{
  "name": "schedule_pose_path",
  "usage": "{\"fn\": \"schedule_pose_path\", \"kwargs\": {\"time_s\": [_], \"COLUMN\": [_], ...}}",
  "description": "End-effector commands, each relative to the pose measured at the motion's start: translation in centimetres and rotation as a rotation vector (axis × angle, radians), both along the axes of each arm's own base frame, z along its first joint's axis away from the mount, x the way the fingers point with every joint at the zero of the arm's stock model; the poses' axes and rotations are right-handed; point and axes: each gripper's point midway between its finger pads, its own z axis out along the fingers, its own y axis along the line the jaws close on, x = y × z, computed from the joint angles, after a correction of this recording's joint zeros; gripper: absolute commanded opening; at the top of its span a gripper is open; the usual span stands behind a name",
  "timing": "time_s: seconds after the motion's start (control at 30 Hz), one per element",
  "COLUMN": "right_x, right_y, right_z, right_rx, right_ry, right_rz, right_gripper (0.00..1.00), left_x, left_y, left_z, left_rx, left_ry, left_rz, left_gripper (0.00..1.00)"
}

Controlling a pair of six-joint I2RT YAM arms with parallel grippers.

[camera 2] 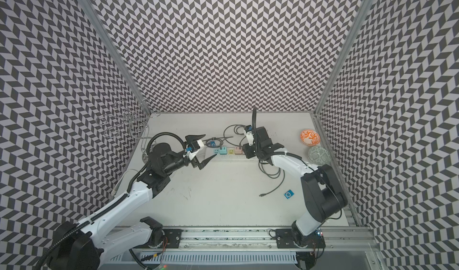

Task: Charge mp3
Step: Insert the plug into the socket.

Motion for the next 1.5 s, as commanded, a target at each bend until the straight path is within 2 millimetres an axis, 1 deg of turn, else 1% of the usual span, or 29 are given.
{"fn": "schedule_pose_path", "kwargs": {"time_s": [0.0,0.2,0.3,0.4,0.53,0.7,0.77,0.87,1.0,1.13,1.27,1.4,1.47], "right_x": [2.0,1.9,2.2,2.6,3.0,2.9,2.8,1.6,-0.8,-2.9,-3.4,-4.2,-4.7], "right_y": [0.3,0.1,0.1,0.3,0.3,0.5,0.6,0.6,0.4,0.8,1.0,0.8,0.7], "right_z": [0.5,0.3,-0.4,-1.0,-2.3,-4.4,-5.1,-6.0,-7.5,-8.7,-10.1,-10.9,-11.0], "right_rx": [0.031,0.014,0.002,-0.018,-0.048,-0.081,-0.098,-0.112,-0.134,-0.160,-0.198,-0.250,-0.236], "right_ry": [-0.043,-0.047,-0.043,-0.047,-0.024,0.029,0.054,0.086,0.132,0.146,0.182,0.189,0.197], "right_rz": [-0.088,-0.117,-0.124,-0.126,-0.129,-0.109,-0.099,-0.087,-0.072,-0.047,-0.038,-0.040,-0.048], "right_gripper": [0.33,0.31,0.30,0.26,0.23,0.21,0.16,0.13,0.12,0.12,0.12,0.12,0.12], "left_x": [0.3,0.6,0.7,0.9,1.0,1.2,1.2,1.3,1.3,1.2,1.1,0.8,0.7], "left_y": [0.4,0.7,0.6,0.7,0.7,0.7,0.8,0.9,1.1,1.2,1.1,1.1,1.2], "left_z": [0.1,-0.2,-0.4,-0.4,-0.5,-0.6,-0.6,-0.6,-0.6,-0.6,-0.5,-0.2,-0.1], "left_rx": [-0.003,0.003,0.005,0.003,0.007,0.008,0.008,0.009,0.008,0.003,0.000,-0.006,-0.006], "left_ry": [-0.008,0.000,0.003,0.004,0.007,0.011,0.013,0.013,0.017,0.017,0.018,0.017,0.016], "left_rz": [0.020,0.035,0.035,0.037,0.039,0.045,0.047,0.053,0.062,0.065,0.059,0.053,0.054], "left_gripper": [0.96,0.96,0.96,0.96,0.96,0.96,0.96,0.96,0.96,0.96,0.96,0.96,0.96]}}
